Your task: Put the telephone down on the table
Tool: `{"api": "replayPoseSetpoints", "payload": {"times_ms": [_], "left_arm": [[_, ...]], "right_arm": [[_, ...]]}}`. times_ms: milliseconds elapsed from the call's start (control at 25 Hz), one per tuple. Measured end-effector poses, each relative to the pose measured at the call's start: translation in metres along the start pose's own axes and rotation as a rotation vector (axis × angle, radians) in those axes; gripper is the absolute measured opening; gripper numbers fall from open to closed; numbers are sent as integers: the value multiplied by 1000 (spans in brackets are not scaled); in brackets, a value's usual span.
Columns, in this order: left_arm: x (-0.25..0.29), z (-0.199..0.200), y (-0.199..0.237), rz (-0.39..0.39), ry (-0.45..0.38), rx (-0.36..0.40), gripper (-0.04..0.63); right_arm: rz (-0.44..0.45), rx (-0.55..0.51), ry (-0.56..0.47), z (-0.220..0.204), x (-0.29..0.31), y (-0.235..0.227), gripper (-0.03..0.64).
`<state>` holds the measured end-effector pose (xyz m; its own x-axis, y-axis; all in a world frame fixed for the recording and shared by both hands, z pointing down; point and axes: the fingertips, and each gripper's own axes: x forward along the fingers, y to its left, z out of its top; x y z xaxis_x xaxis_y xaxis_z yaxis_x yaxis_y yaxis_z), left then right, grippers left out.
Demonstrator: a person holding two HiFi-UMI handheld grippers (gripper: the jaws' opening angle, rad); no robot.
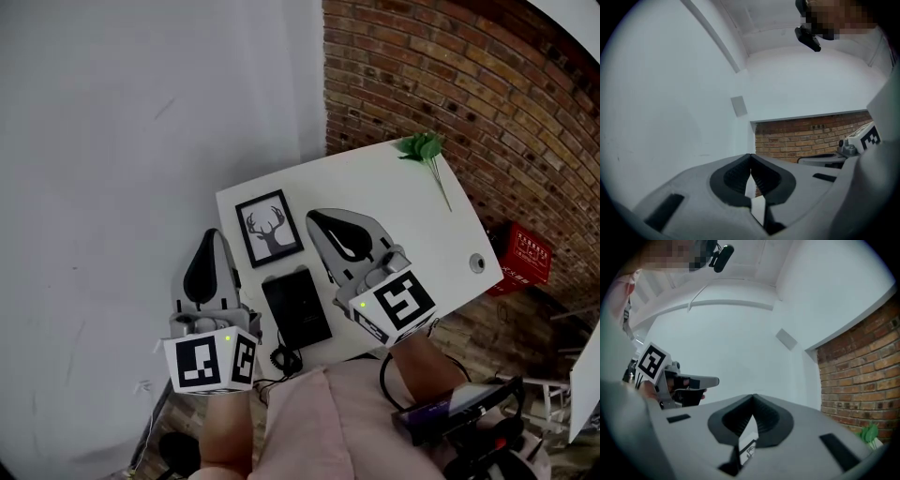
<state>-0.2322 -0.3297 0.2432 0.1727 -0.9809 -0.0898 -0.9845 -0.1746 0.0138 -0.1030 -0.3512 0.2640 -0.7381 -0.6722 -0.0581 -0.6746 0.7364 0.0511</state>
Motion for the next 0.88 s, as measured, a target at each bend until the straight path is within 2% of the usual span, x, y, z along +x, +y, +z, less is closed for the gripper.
{"api": "replayPoseSetpoints", "payload": {"times_ms": [880], "left_arm": [[1,-18,-18,-41,34,59,2]], "right_arm": [[-30,-12,-15,1,-2,0,3]]}}
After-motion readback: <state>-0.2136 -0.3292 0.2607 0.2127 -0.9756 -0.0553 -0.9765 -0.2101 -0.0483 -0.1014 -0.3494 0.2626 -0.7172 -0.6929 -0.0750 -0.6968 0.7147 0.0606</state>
